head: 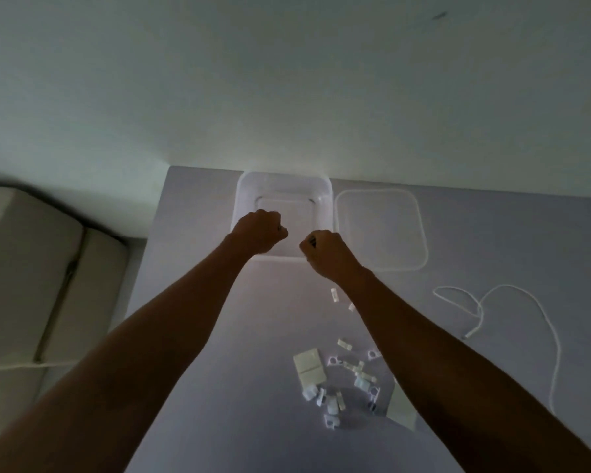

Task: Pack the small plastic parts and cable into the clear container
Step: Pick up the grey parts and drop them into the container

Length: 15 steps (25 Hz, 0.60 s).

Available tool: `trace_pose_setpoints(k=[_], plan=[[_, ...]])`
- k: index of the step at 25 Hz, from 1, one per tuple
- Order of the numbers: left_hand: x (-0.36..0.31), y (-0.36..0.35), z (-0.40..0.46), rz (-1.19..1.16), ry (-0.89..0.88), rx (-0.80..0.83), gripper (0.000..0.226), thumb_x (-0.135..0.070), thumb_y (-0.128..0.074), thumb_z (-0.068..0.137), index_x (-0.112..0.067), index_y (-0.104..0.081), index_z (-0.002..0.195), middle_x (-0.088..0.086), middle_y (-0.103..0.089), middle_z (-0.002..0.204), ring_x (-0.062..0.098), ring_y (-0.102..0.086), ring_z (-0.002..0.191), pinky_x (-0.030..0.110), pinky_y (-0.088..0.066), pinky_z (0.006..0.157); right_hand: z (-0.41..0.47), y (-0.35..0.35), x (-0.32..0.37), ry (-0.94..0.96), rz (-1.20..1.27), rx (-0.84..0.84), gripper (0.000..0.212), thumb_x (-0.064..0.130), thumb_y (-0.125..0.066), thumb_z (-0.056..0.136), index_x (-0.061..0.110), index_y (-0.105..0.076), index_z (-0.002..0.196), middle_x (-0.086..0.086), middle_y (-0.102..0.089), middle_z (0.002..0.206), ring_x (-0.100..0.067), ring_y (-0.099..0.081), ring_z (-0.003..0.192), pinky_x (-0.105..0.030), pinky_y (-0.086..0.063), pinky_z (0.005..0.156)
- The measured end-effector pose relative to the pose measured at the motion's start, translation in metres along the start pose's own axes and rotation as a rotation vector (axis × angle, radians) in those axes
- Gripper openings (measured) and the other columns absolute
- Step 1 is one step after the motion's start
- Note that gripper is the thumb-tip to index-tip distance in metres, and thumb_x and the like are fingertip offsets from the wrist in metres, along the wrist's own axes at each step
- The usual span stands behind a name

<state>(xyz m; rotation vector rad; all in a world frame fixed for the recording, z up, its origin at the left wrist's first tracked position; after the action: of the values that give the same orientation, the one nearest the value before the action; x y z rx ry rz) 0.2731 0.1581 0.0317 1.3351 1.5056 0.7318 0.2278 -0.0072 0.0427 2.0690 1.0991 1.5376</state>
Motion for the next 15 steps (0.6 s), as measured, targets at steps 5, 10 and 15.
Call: trace_pose_setpoints(k=[5, 10, 15], plan=[[0.006, -0.021, -0.008, 0.073, -0.051, 0.200, 0.025, -0.038, -0.052, 0.090, -0.014, -0.055, 0.087, 0.011, -0.062, 0.094, 0.028, -0.058, 0.081, 0.033, -0.042, 0.070, -0.001, 0.000, -0.007, -0.073, -0.184, 0.100, 0.041, 0.025, -0.054, 0.090, 0.011, -0.042, 0.054, -0.002, -0.044, 0.050, -0.015, -0.042, 0.045, -0.026, -0.031, 0.048], [0.004, -0.050, -0.044, 0.130, -0.060, 0.350, 0.030, -0.040, -0.050, 0.091, -0.012, -0.060, 0.098, 0.007, -0.059, 0.094, 0.022, -0.053, 0.079, 0.032, -0.042, 0.070, -0.032, -0.004, -0.024, -0.131, -0.172, 0.190, 0.044, 0.026, -0.054, 0.090, 0.011, -0.036, 0.053, -0.002, -0.039, 0.048, -0.016, -0.035, 0.043, -0.025, -0.026, 0.047], [0.011, -0.077, -0.074, 0.208, -0.080, 0.480, 0.037, -0.041, -0.051, 0.091, -0.012, -0.060, 0.113, 0.010, -0.062, 0.115, 0.028, -0.061, 0.101, 0.034, -0.045, 0.081, -0.063, -0.013, -0.042, -0.251, -0.143, 0.343, 0.041, 0.028, -0.054, 0.088, 0.012, -0.038, 0.054, -0.008, -0.047, 0.055, -0.022, -0.054, 0.053, -0.028, -0.032, 0.054]])
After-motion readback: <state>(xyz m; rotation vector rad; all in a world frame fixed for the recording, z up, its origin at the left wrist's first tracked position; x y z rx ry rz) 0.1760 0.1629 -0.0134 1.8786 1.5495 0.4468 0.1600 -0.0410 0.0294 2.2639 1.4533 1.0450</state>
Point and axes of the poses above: each hand's wrist, its own z-axis towards the middle knuckle, its own y-axis out of the back of the hand, x = y × z, the point moved 2 cm from there along z, towards the middle knuckle
